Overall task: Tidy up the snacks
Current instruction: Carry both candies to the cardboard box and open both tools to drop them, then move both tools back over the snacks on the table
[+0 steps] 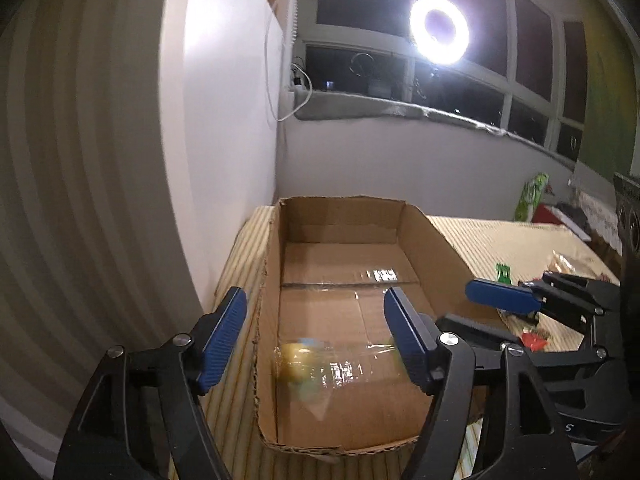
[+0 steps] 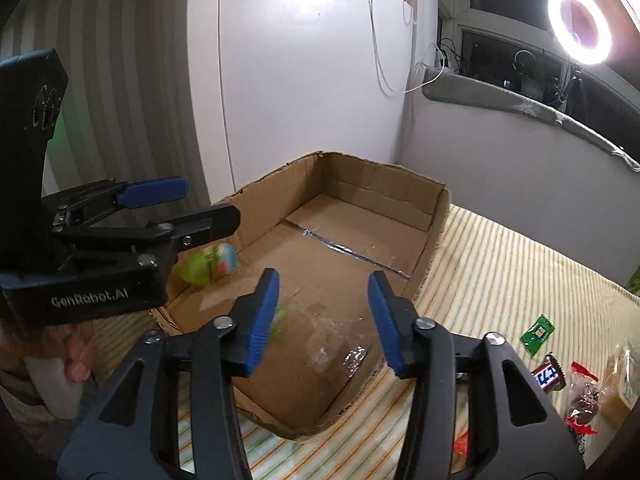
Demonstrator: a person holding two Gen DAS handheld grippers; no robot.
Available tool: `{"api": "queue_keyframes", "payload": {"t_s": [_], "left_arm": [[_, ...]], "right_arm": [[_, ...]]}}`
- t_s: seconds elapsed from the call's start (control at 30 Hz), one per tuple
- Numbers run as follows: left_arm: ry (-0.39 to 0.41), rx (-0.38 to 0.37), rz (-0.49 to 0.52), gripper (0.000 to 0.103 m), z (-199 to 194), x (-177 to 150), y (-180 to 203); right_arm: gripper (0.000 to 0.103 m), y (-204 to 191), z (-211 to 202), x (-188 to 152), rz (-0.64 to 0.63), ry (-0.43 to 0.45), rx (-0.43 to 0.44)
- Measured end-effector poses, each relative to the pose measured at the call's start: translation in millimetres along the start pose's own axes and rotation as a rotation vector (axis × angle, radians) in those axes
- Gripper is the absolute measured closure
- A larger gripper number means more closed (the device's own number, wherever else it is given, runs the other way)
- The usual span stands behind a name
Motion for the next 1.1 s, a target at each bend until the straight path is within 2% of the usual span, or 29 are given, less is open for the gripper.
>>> {"api": "queue_keyframes", "payload": {"t_s": [0.13,0.47,0.6,0.8,0.93,1.1], "left_arm": [[0.005,0.010,-0.005,0.032,-1.3,10.3,2.7],[0.035,0.046,-0.001,0.032,-38.1,13.4,0.9],[0.025,0.068,0.004,0.031,-46.3,12.5,4.0],[0.012,0.051,0.068,0.031,-44.2,21.4,46.7],[0.016,0.001,0.124,0.031,-39.7,31.0,97.3],[0.031,-0.094,0.197,0.031,-37.2,41.6,167.4]], "right_arm": [[0.054,-5.1,-11.9,-0.5,-0.001,0.008,0.005],[0.052,-31.4,-36.7,0.1,-0.014,0.050,0.057],[0.052,-23.6,-46.0,-6.9,0.003,0.064,0.055],[0.052,30.0,-82.8,-22.3,0.093,0.102,0.010],[0.052,91.0,-122.6,-40.8,0.190,0.137,-0.082],[0.052,145.5,-174.8,-63.4,0.260,0.168,-0.216]]}}
Point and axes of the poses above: each gripper's, at about its wrist camera, not at the fingertips, and z roughly the way its jaws point, y to its right, x to its top, the point moved 5 cm from there along z, roughly the way its jaws point, and after that the axes turned 10 degrees about z, right-handed, at the moved point
